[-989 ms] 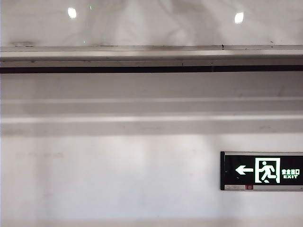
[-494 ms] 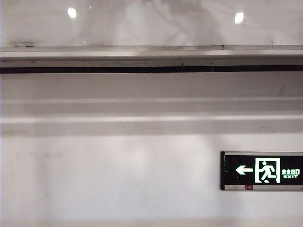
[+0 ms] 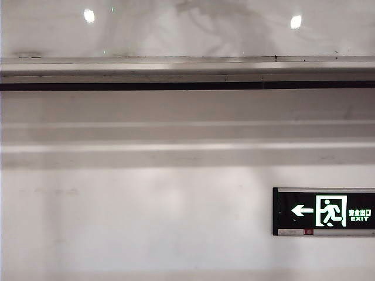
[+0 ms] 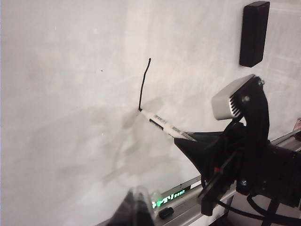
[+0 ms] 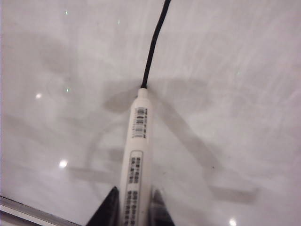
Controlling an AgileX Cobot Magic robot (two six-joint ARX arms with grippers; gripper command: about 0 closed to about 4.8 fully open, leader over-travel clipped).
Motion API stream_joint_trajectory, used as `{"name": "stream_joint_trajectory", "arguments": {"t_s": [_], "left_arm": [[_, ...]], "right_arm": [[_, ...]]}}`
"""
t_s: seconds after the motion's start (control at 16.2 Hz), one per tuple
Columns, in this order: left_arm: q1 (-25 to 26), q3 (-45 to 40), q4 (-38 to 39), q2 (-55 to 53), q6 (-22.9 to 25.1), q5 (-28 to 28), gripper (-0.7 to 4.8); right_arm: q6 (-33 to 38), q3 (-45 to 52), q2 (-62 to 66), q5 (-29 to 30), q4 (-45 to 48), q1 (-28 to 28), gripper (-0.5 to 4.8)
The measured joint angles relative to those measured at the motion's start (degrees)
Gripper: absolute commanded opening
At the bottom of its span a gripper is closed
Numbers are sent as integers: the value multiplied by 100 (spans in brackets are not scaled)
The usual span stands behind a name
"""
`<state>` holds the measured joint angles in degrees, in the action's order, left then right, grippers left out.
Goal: Take a marker from the whiteboard tray, write "Hi!" on the whiteboard, and then put the marker back vertically into the whiteboard tray.
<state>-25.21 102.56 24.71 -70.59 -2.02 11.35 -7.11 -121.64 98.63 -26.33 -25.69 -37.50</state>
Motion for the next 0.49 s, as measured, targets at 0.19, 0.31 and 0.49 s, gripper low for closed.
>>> {"name": "stream_joint_trajectory", "arguments": {"t_s": [0.19, 0.31, 0.49], "left_arm": [[0, 0, -2, 0, 0, 2, -6], [0, 0, -2, 0, 0, 0, -6], [0, 0, -2, 0, 0, 0, -6]], "right_arm": [[0, 17, -55, -4, -9, -13, -1], [-26, 22, -195, -61, -20, -109, -1], [-70, -9, -378, -44, 474, -212, -1]]}}
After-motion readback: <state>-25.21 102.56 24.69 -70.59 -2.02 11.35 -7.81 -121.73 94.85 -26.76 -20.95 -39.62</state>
